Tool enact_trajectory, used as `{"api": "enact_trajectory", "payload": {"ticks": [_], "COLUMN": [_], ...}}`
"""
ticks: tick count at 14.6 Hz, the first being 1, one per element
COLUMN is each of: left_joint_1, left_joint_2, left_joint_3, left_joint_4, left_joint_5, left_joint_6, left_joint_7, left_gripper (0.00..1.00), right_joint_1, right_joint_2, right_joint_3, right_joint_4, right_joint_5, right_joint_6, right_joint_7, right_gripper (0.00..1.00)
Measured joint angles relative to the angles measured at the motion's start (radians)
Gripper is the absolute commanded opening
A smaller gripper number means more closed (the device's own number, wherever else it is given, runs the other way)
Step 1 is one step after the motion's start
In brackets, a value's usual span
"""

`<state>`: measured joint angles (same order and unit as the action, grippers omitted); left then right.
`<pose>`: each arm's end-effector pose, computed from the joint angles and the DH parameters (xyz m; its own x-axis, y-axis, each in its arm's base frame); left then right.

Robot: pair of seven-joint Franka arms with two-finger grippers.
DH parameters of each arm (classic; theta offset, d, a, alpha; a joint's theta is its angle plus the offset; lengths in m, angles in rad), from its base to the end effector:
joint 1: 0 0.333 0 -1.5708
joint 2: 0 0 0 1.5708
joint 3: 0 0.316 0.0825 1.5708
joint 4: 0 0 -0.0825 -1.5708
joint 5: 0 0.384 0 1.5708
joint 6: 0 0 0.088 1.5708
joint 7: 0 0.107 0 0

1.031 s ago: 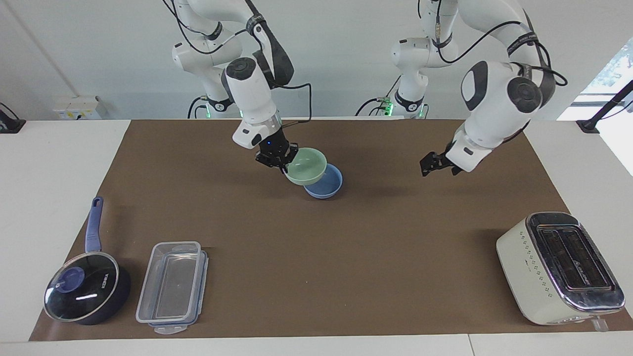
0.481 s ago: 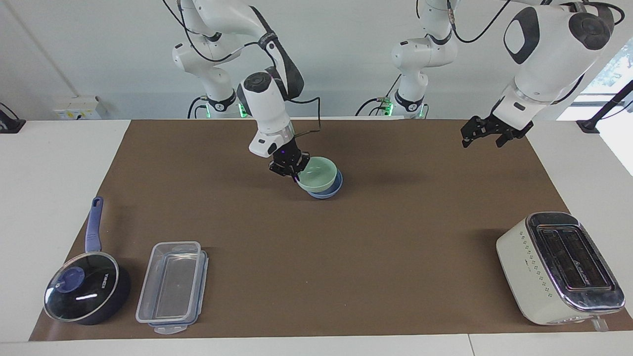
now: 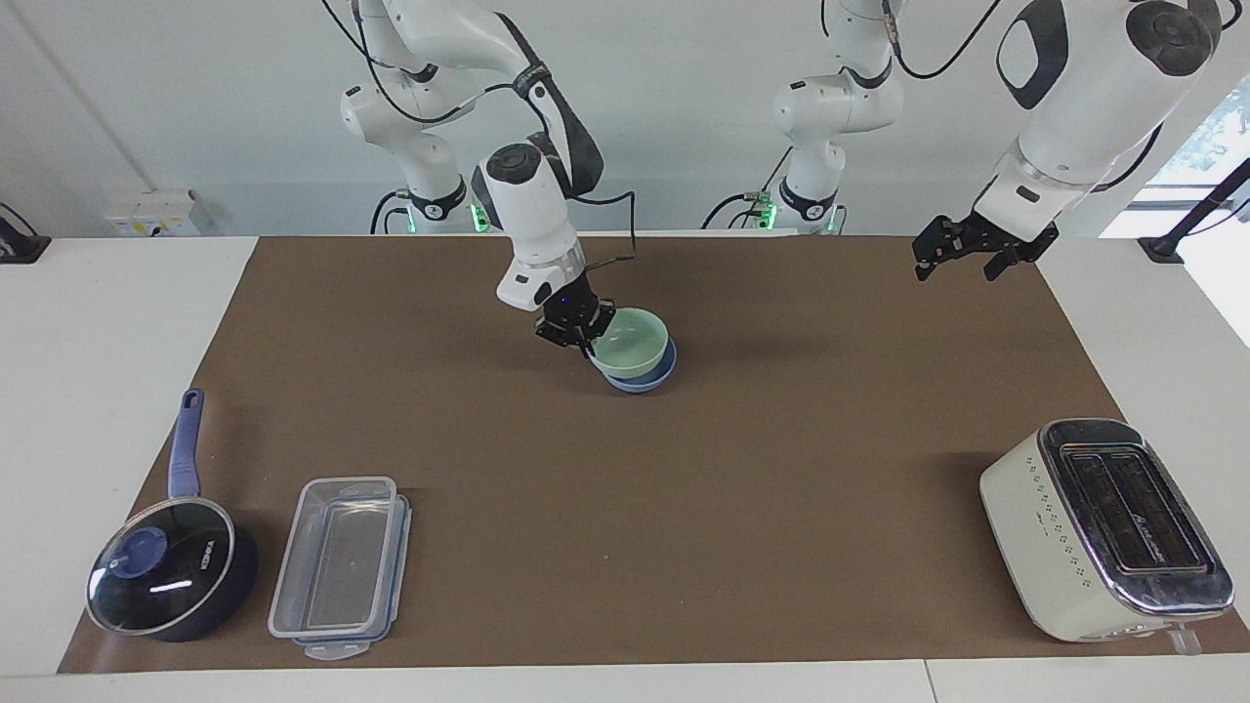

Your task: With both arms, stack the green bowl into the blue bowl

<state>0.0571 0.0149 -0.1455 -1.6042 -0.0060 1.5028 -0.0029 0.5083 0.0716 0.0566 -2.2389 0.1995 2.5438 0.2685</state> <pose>0.5475 -0.0486 0.5952 0.9896 -0.0854 -0.1159 -0.0851 -0.9963 0.0078 0.4696 0.2945 0.3605 0.9775 0.1237 0.1708 0.1578 -0.9664 -0.2030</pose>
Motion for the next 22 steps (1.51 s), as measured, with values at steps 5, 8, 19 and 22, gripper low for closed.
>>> {"api": "enact_trajectory", "payload": {"ticks": [5, 8, 19, 22], "left_joint_1": [0.0, 0.0, -0.001, -0.001], "left_joint_2": [-0.005, -0.008, -0.015, -0.015], "left_joint_3": [0.0, 0.0, -0.001, -0.001], "left_joint_4": [0.001, 0.001, 0.001, 0.001], "left_joint_5": [0.0, 0.0, 0.0, 0.0], "left_joint_6": [0.0, 0.0, 0.0, 0.0], "left_joint_7": [0.0, 0.0, 0.0, 0.0], "left_gripper": [1.0, 1.0, 1.0, 1.0], "right_joint_1": [0.023, 0.024, -0.086, -0.2], "right_joint_2": [0.013, 0.019, -0.09, -0.19], "right_joint_3": [0.0, 0.0, -0.015, -0.018], "right_joint_4": [0.0, 0.0, 0.051, 0.051], "right_joint_5": [0.0, 0.0, 0.0, 0.0], "right_joint_6": [0.017, 0.019, -0.163, -0.281], "right_joint_7": [0.0, 0.0, -0.034, -0.048], "right_gripper": [0.0, 0.14, 1.0, 1.0]}}
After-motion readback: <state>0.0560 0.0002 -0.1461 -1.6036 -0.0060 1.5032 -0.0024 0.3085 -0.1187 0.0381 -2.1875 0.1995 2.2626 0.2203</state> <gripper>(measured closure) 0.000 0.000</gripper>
